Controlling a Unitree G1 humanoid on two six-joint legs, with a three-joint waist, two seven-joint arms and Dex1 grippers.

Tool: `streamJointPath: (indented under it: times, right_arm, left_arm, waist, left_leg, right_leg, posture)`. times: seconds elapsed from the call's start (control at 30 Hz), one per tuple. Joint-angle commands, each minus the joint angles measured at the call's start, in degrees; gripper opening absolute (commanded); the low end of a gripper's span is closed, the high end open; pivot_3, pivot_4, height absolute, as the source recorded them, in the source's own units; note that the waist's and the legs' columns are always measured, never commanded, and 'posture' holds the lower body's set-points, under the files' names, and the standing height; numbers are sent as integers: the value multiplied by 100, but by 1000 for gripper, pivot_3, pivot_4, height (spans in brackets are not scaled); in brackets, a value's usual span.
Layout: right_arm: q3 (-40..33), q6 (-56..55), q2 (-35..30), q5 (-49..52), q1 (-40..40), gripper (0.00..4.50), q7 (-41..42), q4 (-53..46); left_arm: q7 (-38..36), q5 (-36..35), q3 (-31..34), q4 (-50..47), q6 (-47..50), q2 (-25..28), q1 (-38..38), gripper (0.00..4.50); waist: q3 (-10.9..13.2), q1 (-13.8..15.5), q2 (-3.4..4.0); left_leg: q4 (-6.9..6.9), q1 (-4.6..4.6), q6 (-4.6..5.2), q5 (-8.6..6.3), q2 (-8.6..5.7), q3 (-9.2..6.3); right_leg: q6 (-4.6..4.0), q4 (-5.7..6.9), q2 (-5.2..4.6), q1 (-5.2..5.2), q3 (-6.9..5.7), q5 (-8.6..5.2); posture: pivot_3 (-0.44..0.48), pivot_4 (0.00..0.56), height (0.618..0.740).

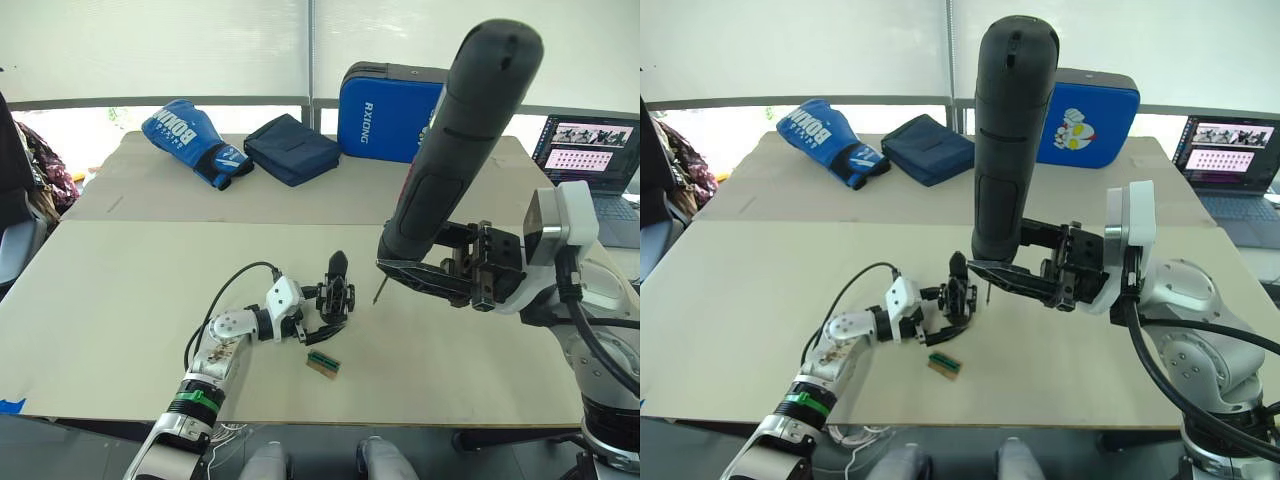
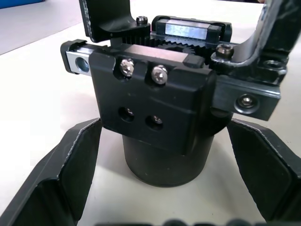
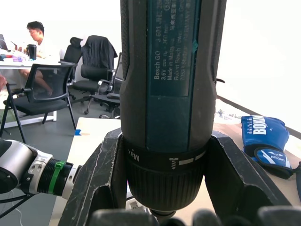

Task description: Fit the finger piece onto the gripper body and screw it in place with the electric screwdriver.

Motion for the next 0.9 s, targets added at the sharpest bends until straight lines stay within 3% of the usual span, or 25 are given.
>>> streamJointPath:
  times: [0.03, 0.13, 0.47, 0.7, 0.9]
  right_arm:
    - [-97, -56, 11, 52, -118, 1889, -69, -196]
    - [-114, -49, -8, 60, -90, 1889, -88, -217]
    - [-250, -21, -162, 122, 94, 1889, -3, -252]
    - [-277, -38, -255, 126, 220, 1889, 65, -284]
    - [-295, -19, -275, 144, 250, 1889, 64, -300]
  left_arm:
    - [8, 49, -151, 43, 212, -81, -33, 3619]
    - [-168, -17, -164, 56, 225, -43, -51, 2298]
    - [-1497, -262, 50, 1215, -731, 273, -853, 2280]
    - [-1701, -15, 55, 2339, -1472, 288, -1342, 2280]
    - [-1655, -42, 177, 2752, -1622, 273, -1393, 2280]
  waist:
    - [0, 11, 0]
    - [0, 17, 0]
    - [0, -16, 0]
    - [1, -59, -2]
    - [0, -59, -2]
  left_leg:
    - [1, 0, 0, 0, 0, 0]
    - [2, 1, 0, 0, -1, 0]
    - [1, -7, 0, 0, 0, 0]
    - [1, -11, 0, 0, 0, 0]
    - [3, -5, 1, 0, 0, -1]
  right_leg:
    - [0, 0, 0, 0, 0, 0]
    - [0, 0, 0, 2, 0, 0]
    - [0, -3, 3, -6, -1, 0]
    - [0, -3, 3, -7, -2, 0]
    - [0, 1, 3, -2, -2, 0]
  posture:
    - [0, 150, 740]
    - [0, 150, 740]
    - [0, 150, 740]
    - [0, 150, 740]
    - [0, 150, 740]
